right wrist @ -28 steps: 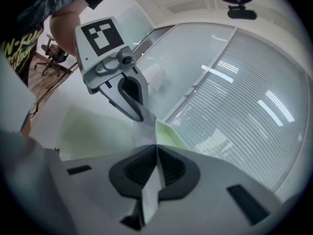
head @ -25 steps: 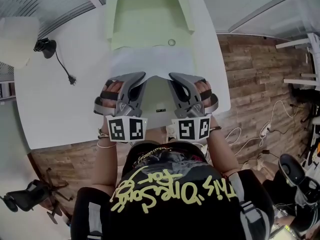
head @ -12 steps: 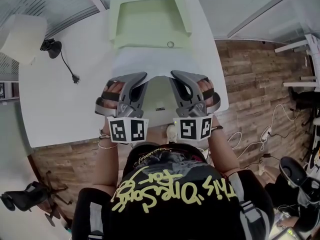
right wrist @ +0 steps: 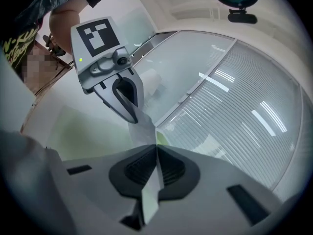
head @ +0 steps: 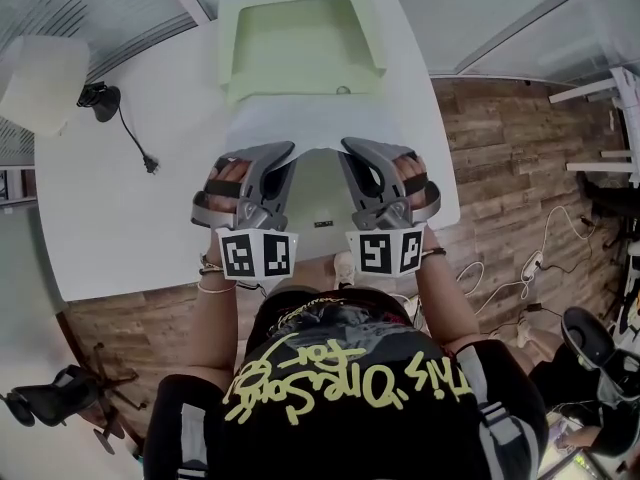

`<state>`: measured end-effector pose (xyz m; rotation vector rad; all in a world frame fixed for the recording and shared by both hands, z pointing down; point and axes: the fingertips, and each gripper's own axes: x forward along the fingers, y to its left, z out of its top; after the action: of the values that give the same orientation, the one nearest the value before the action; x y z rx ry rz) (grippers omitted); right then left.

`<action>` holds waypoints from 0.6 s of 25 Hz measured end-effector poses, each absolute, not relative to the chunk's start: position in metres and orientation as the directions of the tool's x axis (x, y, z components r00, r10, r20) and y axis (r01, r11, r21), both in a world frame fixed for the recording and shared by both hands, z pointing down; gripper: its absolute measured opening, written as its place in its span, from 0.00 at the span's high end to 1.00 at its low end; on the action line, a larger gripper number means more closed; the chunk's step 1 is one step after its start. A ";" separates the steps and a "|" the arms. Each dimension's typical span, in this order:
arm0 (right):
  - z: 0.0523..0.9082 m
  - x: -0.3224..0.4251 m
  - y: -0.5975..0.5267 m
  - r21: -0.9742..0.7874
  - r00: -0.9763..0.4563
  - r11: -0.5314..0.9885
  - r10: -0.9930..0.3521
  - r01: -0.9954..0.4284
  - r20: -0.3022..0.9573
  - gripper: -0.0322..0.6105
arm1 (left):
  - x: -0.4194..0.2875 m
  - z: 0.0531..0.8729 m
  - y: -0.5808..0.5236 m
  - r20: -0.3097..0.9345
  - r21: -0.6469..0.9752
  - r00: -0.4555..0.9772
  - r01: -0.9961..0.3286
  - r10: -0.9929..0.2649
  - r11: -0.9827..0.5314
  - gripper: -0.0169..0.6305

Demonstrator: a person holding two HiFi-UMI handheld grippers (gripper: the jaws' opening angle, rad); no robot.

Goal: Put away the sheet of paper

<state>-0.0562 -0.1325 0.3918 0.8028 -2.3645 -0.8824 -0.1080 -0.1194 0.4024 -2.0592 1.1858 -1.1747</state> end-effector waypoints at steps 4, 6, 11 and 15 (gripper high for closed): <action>0.400 -0.059 -0.135 0.692 -0.705 0.633 -0.663 -0.346 0.254 0.94 | -0.111 0.410 -0.122 0.455 -0.726 0.257 -0.447 -0.853 -0.522 0.96; 0.405 -0.061 -0.137 0.686 -0.702 0.641 -0.661 -0.343 0.266 0.94 | -0.113 0.414 -0.125 0.463 -0.720 0.259 -0.448 -0.848 -0.530 0.96; 0.413 -0.064 -0.145 0.675 -0.696 0.655 -0.658 -0.340 0.289 0.94 | -0.116 0.421 -0.132 0.477 -0.708 0.266 -0.448 -0.838 -0.545 0.96; 0.417 -0.066 -0.149 0.669 -0.692 0.663 -0.656 -0.337 0.303 0.94 | -0.118 0.425 -0.136 0.486 -0.699 0.269 -0.452 -0.831 -0.555 0.96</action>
<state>-0.0659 -0.1492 0.4175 0.7676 -2.3466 -0.7959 -0.1179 -0.1364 0.4253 -2.1219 1.1591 -1.2075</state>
